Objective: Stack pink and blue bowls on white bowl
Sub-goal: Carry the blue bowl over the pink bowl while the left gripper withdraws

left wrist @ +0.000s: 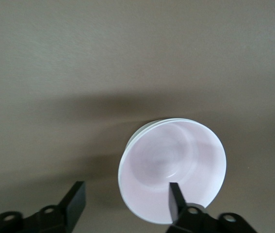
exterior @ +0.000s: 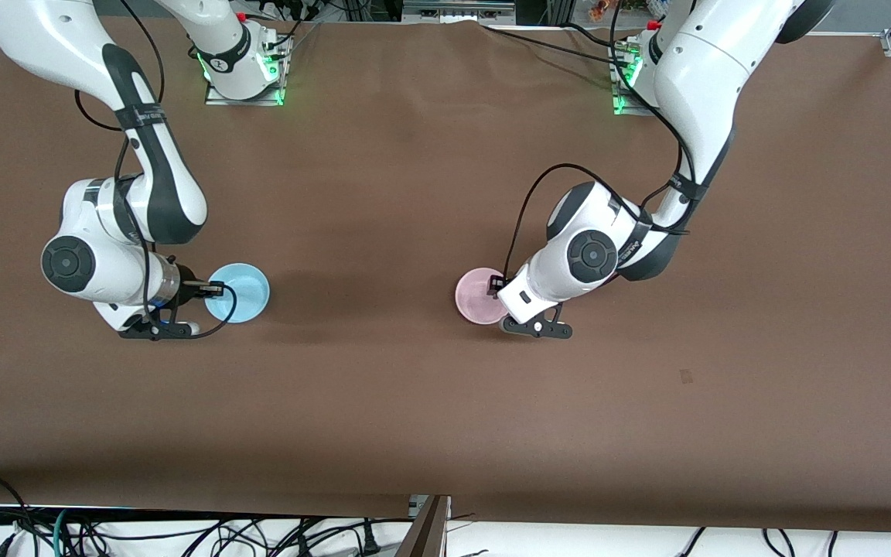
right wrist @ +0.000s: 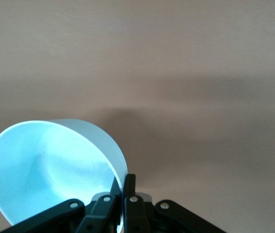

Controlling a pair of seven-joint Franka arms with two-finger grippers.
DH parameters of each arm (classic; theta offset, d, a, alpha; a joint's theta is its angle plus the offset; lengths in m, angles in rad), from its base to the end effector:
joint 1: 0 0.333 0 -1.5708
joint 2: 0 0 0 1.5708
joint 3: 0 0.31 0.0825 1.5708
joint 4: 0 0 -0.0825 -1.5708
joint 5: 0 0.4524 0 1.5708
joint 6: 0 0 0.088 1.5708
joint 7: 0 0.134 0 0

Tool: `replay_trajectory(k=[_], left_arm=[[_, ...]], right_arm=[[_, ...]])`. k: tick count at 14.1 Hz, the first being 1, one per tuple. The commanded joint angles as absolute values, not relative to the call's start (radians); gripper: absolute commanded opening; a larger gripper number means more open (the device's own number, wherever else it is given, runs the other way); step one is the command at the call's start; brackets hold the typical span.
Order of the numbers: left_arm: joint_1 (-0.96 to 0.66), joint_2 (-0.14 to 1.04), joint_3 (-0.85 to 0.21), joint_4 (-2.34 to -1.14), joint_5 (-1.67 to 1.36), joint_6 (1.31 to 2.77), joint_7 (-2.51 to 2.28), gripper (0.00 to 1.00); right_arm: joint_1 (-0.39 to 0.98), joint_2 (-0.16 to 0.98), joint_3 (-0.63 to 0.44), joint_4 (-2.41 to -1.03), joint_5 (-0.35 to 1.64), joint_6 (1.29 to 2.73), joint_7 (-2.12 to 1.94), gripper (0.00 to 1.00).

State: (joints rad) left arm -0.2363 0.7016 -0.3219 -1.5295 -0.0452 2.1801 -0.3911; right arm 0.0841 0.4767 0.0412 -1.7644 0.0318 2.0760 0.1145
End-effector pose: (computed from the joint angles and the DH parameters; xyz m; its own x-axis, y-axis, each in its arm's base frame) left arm 0.6534 -0.3820 0.1891 0.9894 -0.0830 -0.1194 -0.0565 -0.9761 0.2100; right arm 0.6806 0.0873 0.2079 0.9857 -0.0077 -0.1684 -0.0120 -0.9996 -0.0247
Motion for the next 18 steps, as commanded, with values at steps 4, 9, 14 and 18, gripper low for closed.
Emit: replay_trajectory(k=[4,9,14,18], left_arm=[[-0.100,0.442,-0.311,-1.536,-0.048,1.831,-0.300,1.00],[-0.002,0.280,-0.316,-1.539,-0.049,1.579,-0.070,1.00],[0.089,0.125,-0.311,-1.532,-0.049,1.406,0.002,1.00],[0.147,0.060,-0.307,-1.522,0.003,1.359,0.003,1.00]], right_arm=[[0.130,0.486,0.139,-1.658,0.187,2.003,0.291,0.00],[0.286,0.570,0.146,-1.527,0.307,2.017,0.565,0.00],[0.480,0.682,0.146,-1.408,0.308,2.112,0.793,0.00],[0.623,0.765,0.143,-1.408,0.299,2.367,0.896,0.00]])
